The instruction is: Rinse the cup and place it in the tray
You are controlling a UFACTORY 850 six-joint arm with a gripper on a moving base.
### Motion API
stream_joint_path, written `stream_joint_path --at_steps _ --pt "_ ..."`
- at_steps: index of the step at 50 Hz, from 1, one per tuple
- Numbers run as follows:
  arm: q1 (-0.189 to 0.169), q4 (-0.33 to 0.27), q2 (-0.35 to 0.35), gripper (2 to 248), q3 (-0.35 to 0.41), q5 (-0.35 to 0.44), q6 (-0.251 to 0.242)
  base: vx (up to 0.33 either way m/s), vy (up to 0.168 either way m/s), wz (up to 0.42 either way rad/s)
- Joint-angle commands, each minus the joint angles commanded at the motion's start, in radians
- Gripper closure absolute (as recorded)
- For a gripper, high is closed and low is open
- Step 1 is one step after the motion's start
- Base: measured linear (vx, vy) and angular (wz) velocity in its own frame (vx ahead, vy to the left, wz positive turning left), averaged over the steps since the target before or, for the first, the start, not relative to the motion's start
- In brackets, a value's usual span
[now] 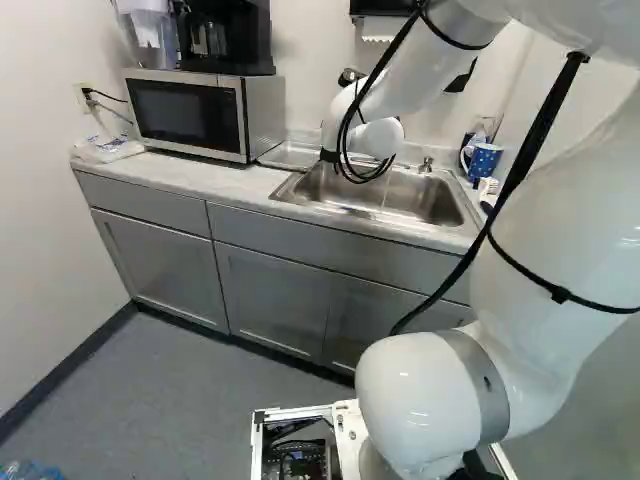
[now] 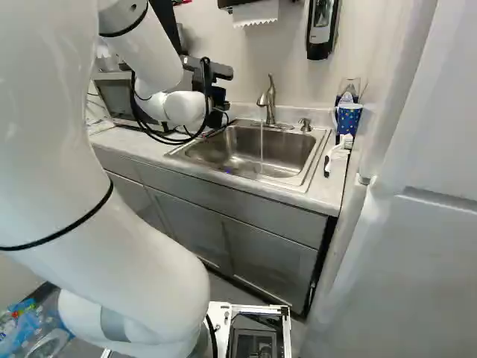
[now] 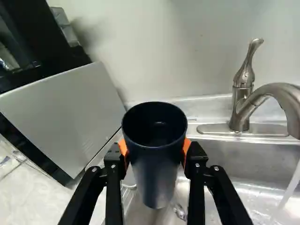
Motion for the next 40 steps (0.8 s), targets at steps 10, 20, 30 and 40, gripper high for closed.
stream_joint_path --at_steps 10,20,30,40 --pt "0.000 0.000 0.000 125 0.000 0.000 0.105 0.000 0.000 0.000" --pt "0.000 0.000 0.000 125 0.000 0.000 0.210 0.000 0.000 0.000" --pt "0.000 0.000 0.000 125 0.000 0.000 0.315 0.000 0.000 0.000" --pt "0.000 0.000 0.000 125 0.000 0.000 0.420 0.000 0.000 0.000"
